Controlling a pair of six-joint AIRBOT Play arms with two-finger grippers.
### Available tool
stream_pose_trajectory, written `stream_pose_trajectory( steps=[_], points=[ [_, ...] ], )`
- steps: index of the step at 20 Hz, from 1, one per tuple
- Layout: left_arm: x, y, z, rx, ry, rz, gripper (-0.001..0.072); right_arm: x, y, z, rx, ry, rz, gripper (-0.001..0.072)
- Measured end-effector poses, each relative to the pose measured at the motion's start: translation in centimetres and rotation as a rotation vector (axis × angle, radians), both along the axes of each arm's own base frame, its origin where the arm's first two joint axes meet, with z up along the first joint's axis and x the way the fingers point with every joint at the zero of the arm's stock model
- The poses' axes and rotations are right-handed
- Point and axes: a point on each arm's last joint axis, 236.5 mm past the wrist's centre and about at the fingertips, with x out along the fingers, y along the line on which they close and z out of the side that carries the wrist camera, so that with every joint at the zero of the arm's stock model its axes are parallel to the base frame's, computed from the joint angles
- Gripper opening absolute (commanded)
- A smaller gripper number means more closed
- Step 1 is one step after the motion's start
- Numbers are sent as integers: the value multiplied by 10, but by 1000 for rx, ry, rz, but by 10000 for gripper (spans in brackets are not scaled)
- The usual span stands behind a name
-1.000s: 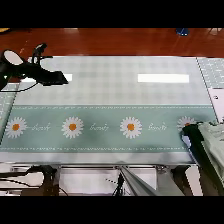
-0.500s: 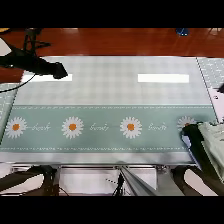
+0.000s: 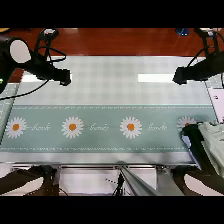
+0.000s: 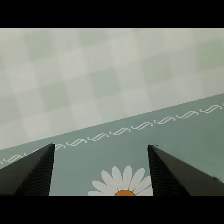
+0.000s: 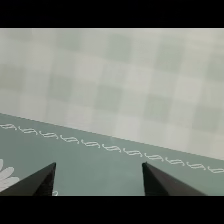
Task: Fold the shirts.
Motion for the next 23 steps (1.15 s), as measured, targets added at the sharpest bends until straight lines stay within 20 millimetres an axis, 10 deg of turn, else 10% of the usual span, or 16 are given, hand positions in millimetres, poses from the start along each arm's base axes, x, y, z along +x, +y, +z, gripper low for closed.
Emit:
stream_pose_trajectory(
  steps=[23],
  points=[
    [0,1,-1,12,0,13,718,3,9,-1,14,-5,9,609]
  ],
)
